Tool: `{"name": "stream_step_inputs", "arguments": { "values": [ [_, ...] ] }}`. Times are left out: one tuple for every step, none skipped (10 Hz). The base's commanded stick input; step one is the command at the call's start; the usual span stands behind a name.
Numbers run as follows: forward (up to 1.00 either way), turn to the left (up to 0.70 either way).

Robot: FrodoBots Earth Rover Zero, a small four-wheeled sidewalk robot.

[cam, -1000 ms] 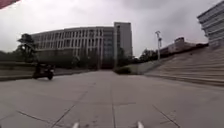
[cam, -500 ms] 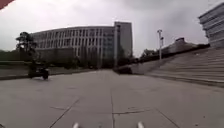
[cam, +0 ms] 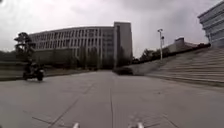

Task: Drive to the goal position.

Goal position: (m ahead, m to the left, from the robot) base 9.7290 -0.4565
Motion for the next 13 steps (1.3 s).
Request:
{"name": "stream_step_inputs", "arguments": {
  "values": [
    [0.81,0.0],
    [0.81,0.0],
    [0.81,0.0],
    [0.81,0.0],
    [0.81,0.0],
    [0.81,0.0],
    [0.81,0.0],
    [0.81,0.0],
    [0.81,0.0],
    [0.81,0.0],
    [0.81,0.0],
    [0.81,0.0],
    [0.81,0.0]
  ]
}}
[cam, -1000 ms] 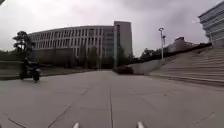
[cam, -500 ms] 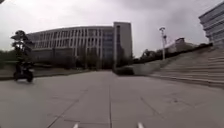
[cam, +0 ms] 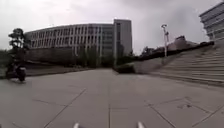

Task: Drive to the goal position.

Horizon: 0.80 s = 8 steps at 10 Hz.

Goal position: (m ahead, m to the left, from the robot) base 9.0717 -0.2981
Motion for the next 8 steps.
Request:
{"name": "stream_step_inputs", "arguments": {
  "values": [
    [0.81,0.0],
    [0.81,0.0],
    [0.81,0.0],
    [0.81,0.0],
    [0.81,0.0],
    [0.81,0.0],
    [0.81,0.0],
    [0.81,0.0]
  ]
}}
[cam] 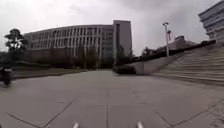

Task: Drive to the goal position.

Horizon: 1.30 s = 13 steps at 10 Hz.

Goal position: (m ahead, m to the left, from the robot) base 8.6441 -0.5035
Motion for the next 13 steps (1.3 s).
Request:
{"name": "stream_step_inputs", "arguments": {
  "values": [
    [0.81,0.0],
    [0.81,0.0],
    [0.81,0.0],
    [0.81,0.0],
    [0.81,0.0],
    [0.81,0.0],
    [0.81,0.0],
    [0.81,0.0],
    [0.81,0.0],
    [0.81,0.0],
    [0.81,0.0],
    [0.81,0.0],
    [0.81,0.0]
  ]
}}
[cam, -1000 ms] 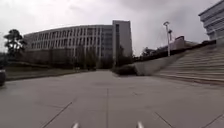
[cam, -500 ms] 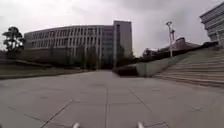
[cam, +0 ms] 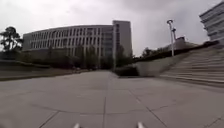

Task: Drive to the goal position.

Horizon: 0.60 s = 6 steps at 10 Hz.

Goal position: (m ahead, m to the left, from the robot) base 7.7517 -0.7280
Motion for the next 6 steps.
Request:
{"name": "stream_step_inputs", "arguments": {
  "values": [
    [0.81,0.0],
    [0.81,0.0],
    [0.81,0.0],
    [0.81,0.0],
    [0.81,0.0],
    [0.81,0.0]
  ]
}}
